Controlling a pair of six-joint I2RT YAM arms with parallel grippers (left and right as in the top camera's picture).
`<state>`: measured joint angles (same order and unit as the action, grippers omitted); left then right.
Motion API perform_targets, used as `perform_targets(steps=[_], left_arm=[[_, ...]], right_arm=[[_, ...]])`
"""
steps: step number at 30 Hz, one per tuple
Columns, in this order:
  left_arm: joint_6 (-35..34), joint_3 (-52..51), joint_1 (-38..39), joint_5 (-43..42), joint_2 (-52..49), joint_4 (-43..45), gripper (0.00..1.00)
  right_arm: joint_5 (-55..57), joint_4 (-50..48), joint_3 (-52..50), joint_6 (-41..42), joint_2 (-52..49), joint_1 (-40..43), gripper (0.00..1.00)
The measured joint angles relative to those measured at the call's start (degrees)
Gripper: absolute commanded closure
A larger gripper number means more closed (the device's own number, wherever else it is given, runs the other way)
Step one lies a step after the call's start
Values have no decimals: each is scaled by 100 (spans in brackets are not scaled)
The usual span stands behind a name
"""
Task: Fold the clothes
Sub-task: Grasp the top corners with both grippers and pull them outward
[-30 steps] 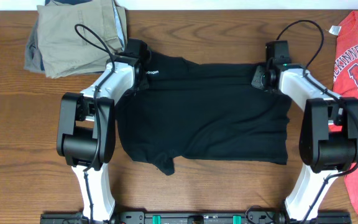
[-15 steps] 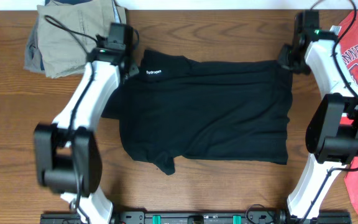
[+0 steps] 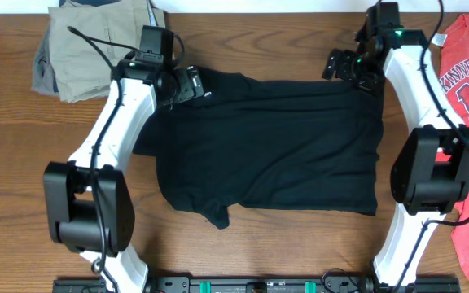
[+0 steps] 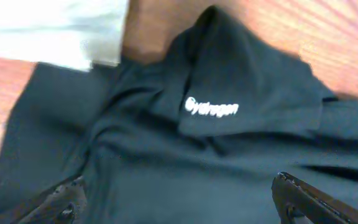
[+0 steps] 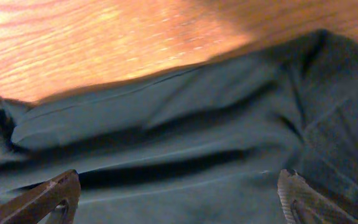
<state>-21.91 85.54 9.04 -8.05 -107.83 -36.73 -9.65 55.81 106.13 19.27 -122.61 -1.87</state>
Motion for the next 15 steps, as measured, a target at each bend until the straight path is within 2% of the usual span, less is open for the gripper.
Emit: perform_targets(steps=[9,15], left_arm=[[446,0,2,-162,-1207,1143,5],[570,-4,7,-229,-1469,1622,12]], right_arm=[[258,-17,-83,-33,2,-245,1],[520,-391,-535,-46,2,-356,1]])
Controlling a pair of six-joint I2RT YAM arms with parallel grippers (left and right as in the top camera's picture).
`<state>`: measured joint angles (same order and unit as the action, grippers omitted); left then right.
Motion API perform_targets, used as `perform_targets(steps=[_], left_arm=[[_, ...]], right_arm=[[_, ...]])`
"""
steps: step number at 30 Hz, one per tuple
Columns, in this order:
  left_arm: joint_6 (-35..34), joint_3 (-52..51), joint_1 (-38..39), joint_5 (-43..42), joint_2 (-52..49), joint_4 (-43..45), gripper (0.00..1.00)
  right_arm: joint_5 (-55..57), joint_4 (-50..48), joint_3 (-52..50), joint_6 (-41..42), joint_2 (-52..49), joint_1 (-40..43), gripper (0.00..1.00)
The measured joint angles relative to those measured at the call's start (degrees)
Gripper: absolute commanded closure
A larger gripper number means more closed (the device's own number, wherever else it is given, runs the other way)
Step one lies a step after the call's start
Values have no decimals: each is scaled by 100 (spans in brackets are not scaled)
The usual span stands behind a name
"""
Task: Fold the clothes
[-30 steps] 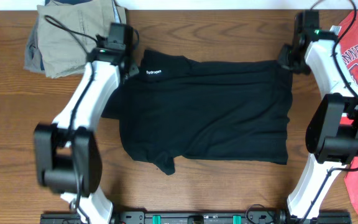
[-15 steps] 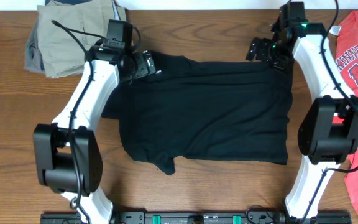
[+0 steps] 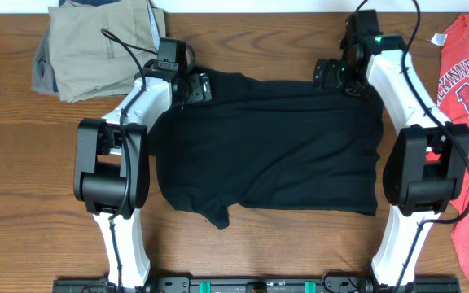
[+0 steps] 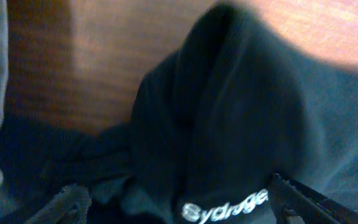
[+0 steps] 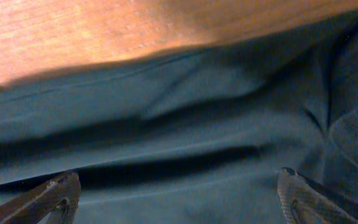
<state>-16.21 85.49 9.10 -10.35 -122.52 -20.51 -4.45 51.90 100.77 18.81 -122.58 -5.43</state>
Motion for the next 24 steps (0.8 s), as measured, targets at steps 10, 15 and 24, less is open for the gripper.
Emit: perform_targets(steps=[10,15,24], left_arm=[[33,0,13,-328,0,81,30],[61,0,17,-339,0,-4,37],[96,0,17,-345,0,-20,73]], right_arm=[[85,-968,-1172,20,0,0,1],[142,-1292,-1449,92,39,0,1],[168,-1462,-1545,203,83,0,1]])
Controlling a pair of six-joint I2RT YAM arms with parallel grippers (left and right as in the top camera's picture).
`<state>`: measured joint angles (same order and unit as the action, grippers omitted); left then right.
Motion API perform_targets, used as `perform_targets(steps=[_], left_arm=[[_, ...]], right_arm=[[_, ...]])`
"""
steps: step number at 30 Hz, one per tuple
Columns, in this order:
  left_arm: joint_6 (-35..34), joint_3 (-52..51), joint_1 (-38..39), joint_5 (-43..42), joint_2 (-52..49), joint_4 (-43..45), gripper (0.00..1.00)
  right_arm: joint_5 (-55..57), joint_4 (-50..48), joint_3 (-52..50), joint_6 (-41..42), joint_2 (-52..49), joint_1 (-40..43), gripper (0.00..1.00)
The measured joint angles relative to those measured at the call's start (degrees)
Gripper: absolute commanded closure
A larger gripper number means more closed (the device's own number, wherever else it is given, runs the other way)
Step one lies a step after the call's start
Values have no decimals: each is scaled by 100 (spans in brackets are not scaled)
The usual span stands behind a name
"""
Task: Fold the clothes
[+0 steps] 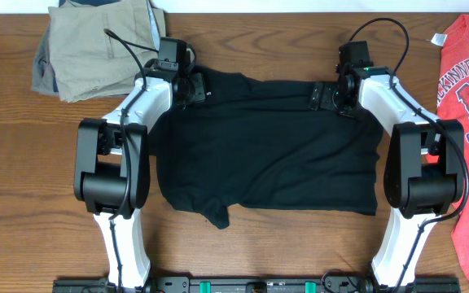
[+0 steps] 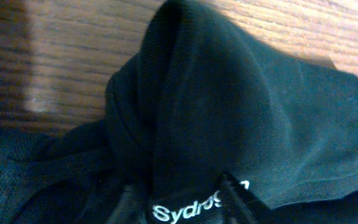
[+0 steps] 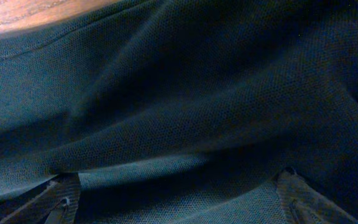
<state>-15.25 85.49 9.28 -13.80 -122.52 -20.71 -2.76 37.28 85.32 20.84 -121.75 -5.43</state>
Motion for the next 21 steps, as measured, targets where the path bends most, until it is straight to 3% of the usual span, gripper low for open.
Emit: perform_targets(steps=[4,14,21], left_arm=[[48,0,22,0,0,0,94],[94,-2,35,85,61,-369,94],[94,-2,48,389,734,-474,94]], right_arm=[[2,-7,0,0,0,0,1],[-24,153,81,46,0,55,1],[-35,221,289,39,179,568,1]])
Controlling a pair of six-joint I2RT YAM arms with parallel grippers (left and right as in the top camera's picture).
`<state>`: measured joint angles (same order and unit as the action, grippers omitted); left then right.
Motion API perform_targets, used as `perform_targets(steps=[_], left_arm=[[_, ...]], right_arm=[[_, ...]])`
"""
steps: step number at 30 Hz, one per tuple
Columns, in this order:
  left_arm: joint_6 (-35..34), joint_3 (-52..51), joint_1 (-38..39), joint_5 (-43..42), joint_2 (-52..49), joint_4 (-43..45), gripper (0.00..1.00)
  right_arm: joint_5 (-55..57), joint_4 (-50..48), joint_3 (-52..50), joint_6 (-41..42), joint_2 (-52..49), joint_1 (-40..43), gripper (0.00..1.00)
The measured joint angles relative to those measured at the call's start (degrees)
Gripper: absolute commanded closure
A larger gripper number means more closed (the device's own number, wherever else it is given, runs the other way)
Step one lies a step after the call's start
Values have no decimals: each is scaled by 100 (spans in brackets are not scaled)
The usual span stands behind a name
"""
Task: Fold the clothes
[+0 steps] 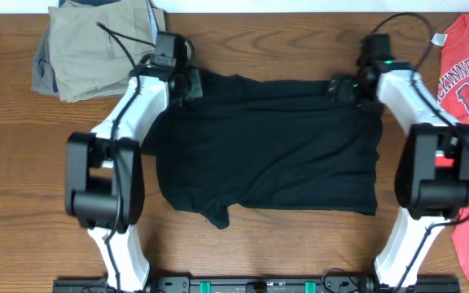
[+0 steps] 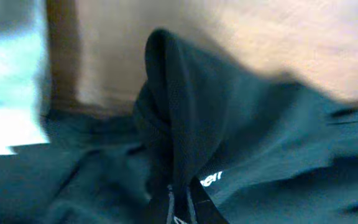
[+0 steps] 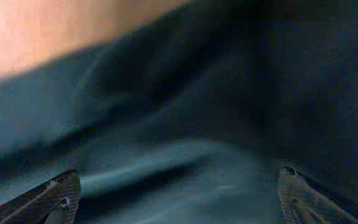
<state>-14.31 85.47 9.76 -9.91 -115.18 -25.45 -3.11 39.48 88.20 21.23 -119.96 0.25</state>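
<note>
A black shirt (image 1: pixel 267 146) lies spread flat on the wooden table (image 1: pixel 23 163). My left gripper (image 1: pixel 192 83) sits at its far left corner. In the left wrist view that left gripper (image 2: pixel 182 208) is shut on a raised fold of the black fabric (image 2: pixel 185 112), beside a white printed label (image 2: pixel 211 179). My right gripper (image 1: pixel 340 88) is at the shirt's far edge towards the right. It (image 3: pixel 178 202) stands open close over the blurred black cloth (image 3: pixel 166 124), one of its fingers (image 3: pixel 58 199) showing at the lower left.
Folded khaki clothes (image 1: pixel 88 45) lie at the far left corner, close behind my left arm. A red printed shirt hangs along the right edge. A dark rail (image 1: pixel 251 285) runs along the front edge.
My left gripper stays shut on the fold, which now stands higher and narrower in its view. My right gripper, still open, has shifted to the right along the shirt's far edge.
Both grippers were open above the shirt's far edge, left near the label, right at the far right corner. They then stood closer to the cloth. Then the left was shut on the fold by the label, and the right open, low on the fabric. Now the left still holds.
</note>
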Motion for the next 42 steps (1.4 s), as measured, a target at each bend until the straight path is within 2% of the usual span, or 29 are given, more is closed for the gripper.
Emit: perform_targets(steps=[6,15,24,32,33,34,35,37,38,41,42], left_arm=[[0,0,7,46,605,0,94],[0,0,7,92,599,-197,94],[0,0,7,111,599,-299,94],[0,0,7,114,599,-398,93],[0,0,7,114,599,-398,93],[0,0,7,114,599,-398,94],[0,0,7,114,599,-398,94],[0,0,7,114,597,-398,94],[0,0,7,114,588,-398,94],[0,0,7,111,540,-398,94],[0,0,7,111,518,-400,93]], right_arm=[[15,-199,85,-199,190,382,1],[7,-1069,90,-960,-22,389,1],[275,-1342,90,-1519,-682,389,1],[487,-1617,142,-1587,-793,389,2],[487,-1628,142,-1587,-793,389,4],[485,-1646,142,-1589,-800,389,11],[483,-1661,144,-1609,-804,389,23],[457,-1681,153,-1622,-813,387,56],[463,-1683,157,-1611,-817,387,60],[439,-1694,175,-1585,-835,387,66],[437,-1696,175,-1565,-835,385,72]])
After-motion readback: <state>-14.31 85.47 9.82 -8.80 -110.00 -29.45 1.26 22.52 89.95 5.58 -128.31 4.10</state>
